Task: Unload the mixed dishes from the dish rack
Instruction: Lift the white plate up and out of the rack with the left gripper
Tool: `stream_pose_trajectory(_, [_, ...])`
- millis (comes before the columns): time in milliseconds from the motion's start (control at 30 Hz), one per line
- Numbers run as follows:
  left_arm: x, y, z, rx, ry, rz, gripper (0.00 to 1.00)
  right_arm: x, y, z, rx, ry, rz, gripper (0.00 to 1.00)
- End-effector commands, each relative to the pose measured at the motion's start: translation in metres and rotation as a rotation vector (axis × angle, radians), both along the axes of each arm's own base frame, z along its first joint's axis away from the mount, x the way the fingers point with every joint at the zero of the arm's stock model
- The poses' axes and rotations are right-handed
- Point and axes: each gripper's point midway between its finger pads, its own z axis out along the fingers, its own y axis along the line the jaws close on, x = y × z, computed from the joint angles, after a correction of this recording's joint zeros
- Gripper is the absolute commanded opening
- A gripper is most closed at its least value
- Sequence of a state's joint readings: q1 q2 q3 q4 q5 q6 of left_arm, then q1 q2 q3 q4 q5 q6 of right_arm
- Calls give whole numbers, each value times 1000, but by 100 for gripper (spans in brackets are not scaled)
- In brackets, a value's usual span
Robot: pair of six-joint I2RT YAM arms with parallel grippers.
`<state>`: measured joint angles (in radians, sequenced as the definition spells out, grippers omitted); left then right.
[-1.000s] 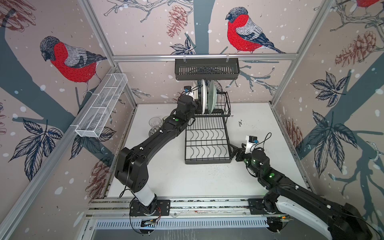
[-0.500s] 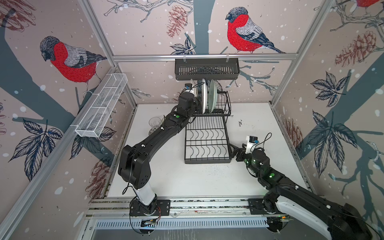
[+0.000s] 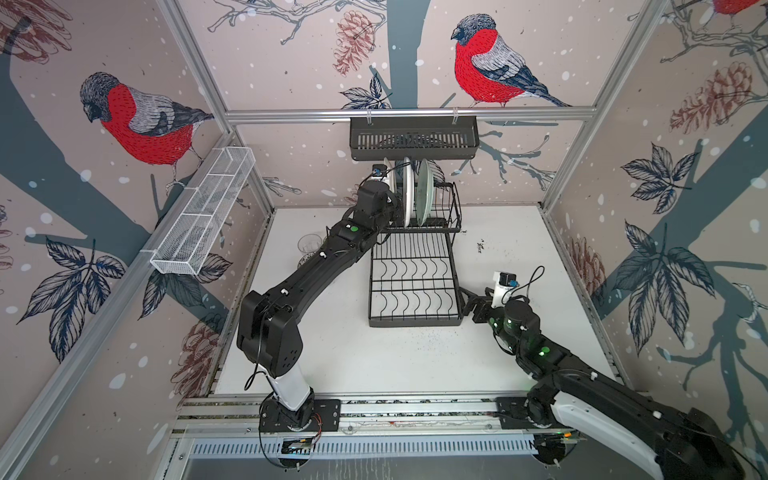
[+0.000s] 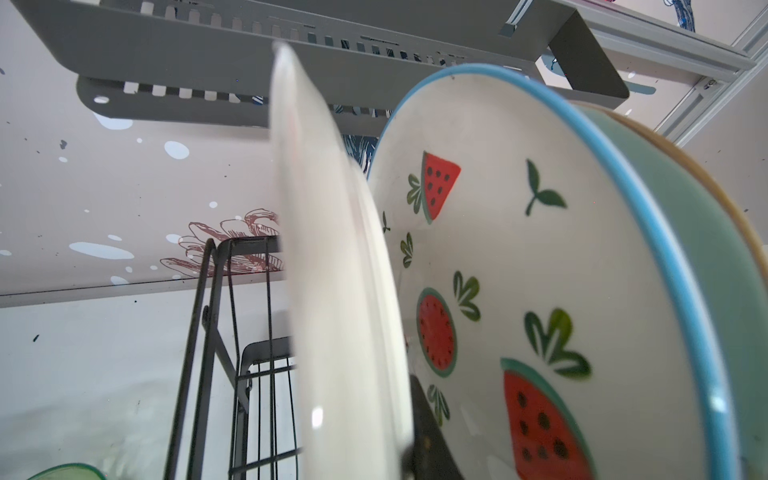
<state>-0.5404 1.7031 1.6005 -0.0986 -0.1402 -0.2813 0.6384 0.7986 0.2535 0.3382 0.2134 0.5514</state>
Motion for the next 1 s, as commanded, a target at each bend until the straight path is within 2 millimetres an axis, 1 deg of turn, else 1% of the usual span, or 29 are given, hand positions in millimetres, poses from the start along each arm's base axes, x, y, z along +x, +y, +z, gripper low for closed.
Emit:
stream_pose_trajectory(0, [-1,-8,38,-24,-113,-49,0,1,0,3,14,-6,-7,100])
stream_pose_trajectory(267, [-5,-4,52,-3,-143,-48,0,1,-1,3,15,-7,-7,99])
stream_pose_trajectory(367, [-11,-2,63,-11,-166,-56,0,1,-1,2,14,-6,-7,100])
stream_pose_trajectory(500, [-22,5,78,-36,-215,-54,0,1,0,1,19,-5,-5,99])
stream_pose_trajectory(733, [-38,17,91,-57,-261,-40,0,4,4,4,20,8,4,99])
stream_pose_trajectory(833, [-49,23,99,-78,-278,-42,0,5,5,5,20,11,6,99])
stream_pose_trajectory(967, [-68,36,99,-125,-281,-27,0,5,10,10,31,21,26,100])
